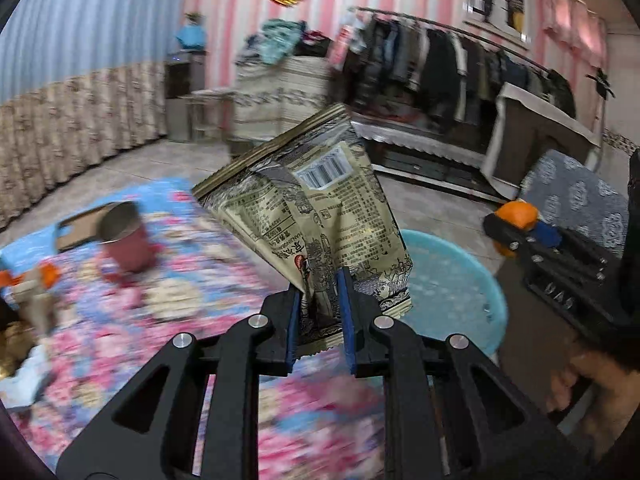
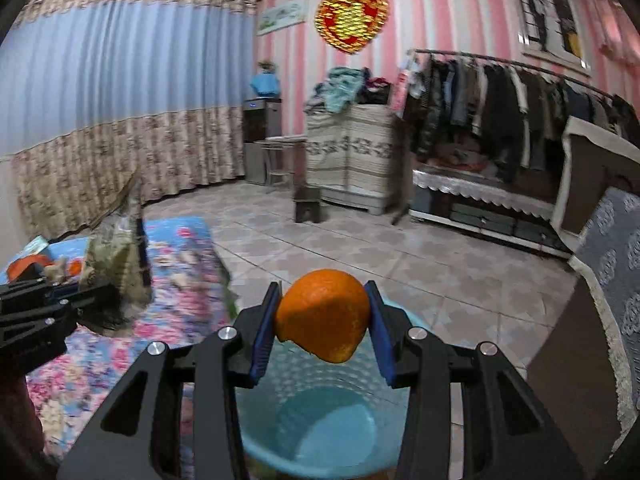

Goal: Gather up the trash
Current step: 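Open both tools over the blue wastebasket to drop peel and wrapper, then return both tools to the table and grasp the paper card with the right tool, then lift the paper card with the right tool while the left tool grasps the blue plastic bag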

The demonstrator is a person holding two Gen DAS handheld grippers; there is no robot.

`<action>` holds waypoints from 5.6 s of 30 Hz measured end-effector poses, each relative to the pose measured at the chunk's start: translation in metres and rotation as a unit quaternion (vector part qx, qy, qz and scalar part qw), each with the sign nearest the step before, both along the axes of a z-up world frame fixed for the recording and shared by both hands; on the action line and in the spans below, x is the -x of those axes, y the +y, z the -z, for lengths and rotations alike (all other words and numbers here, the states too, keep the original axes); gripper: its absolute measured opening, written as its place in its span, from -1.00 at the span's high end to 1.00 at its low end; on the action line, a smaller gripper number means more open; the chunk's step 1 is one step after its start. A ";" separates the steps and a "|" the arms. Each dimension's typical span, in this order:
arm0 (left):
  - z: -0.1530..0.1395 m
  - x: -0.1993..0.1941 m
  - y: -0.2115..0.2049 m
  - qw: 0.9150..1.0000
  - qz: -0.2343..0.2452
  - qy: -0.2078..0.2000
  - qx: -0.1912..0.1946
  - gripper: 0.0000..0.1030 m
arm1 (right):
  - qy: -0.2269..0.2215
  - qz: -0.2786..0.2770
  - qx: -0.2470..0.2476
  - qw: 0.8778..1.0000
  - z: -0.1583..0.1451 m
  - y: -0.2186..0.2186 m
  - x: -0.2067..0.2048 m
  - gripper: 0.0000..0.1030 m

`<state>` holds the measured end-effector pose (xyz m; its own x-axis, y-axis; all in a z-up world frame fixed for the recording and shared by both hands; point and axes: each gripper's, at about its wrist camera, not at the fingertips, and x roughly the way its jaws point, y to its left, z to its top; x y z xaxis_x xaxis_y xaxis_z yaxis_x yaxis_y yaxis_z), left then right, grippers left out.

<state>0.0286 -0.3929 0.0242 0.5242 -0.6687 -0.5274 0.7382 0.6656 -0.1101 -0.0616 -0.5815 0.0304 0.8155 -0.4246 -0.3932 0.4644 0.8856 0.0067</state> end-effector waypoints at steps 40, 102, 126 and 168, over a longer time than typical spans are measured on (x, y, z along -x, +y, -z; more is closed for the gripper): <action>0.007 -0.082 0.473 0.910 -0.414 0.014 0.023 -0.37 | 0.031 -0.371 -0.003 0.928 0.050 0.392 -0.146 -0.51; 0.069 -0.111 0.435 0.928 -0.357 0.089 -0.054 -0.37 | 0.220 -0.318 0.103 0.916 0.122 0.400 -0.248 0.69; 0.077 -0.125 0.435 0.928 -0.355 0.110 -0.035 -0.37 | 0.207 -0.328 0.043 0.921 0.117 0.388 -0.249 0.70; 0.063 -0.113 0.447 0.933 -0.347 0.087 0.036 0.75 | 0.093 -0.365 -0.038 0.926 0.070 0.373 -0.209 0.85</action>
